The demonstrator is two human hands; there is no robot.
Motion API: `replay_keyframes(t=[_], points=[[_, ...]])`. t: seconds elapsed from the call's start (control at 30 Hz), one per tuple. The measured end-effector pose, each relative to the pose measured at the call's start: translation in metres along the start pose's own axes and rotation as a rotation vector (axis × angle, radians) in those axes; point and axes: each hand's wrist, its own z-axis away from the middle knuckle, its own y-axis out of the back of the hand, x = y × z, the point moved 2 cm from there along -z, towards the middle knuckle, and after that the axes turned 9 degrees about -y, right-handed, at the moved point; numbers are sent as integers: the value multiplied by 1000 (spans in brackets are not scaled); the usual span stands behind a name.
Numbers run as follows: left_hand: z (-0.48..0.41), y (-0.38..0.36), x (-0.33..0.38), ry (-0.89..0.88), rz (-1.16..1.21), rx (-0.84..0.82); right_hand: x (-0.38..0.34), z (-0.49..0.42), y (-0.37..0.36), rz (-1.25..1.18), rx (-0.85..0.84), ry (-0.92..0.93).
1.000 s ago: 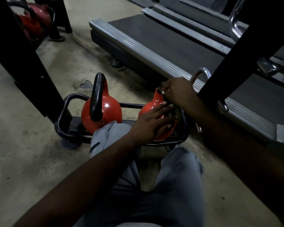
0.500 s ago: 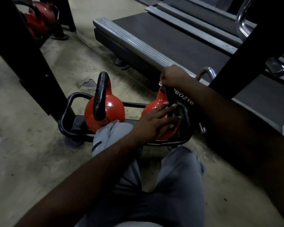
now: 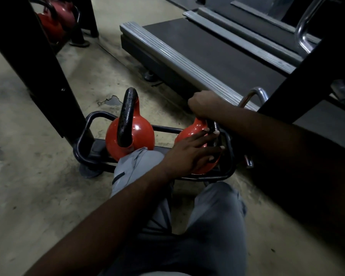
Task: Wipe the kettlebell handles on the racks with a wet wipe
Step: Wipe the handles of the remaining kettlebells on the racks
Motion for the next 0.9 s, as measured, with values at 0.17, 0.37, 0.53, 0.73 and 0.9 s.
replay_keyframes(t=[0.17, 0.37, 0.53, 0.73, 0.9], points=[[0, 0, -3, 18, 45, -27, 30, -9, -5, -335, -4, -138], [0, 0, -4, 23, 83, -20, 67, 19, -51, -1193, 135, -494], [-1, 1, -6, 39, 77, 12, 39, 47, -90, -2084, 80, -605], [0, -5, 0, 55, 74, 13, 38, 25, -125, -2428, -222, -658], [-3, -4, 1, 69, 66, 39, 44, -1, -117, -2285, -307, -798]])
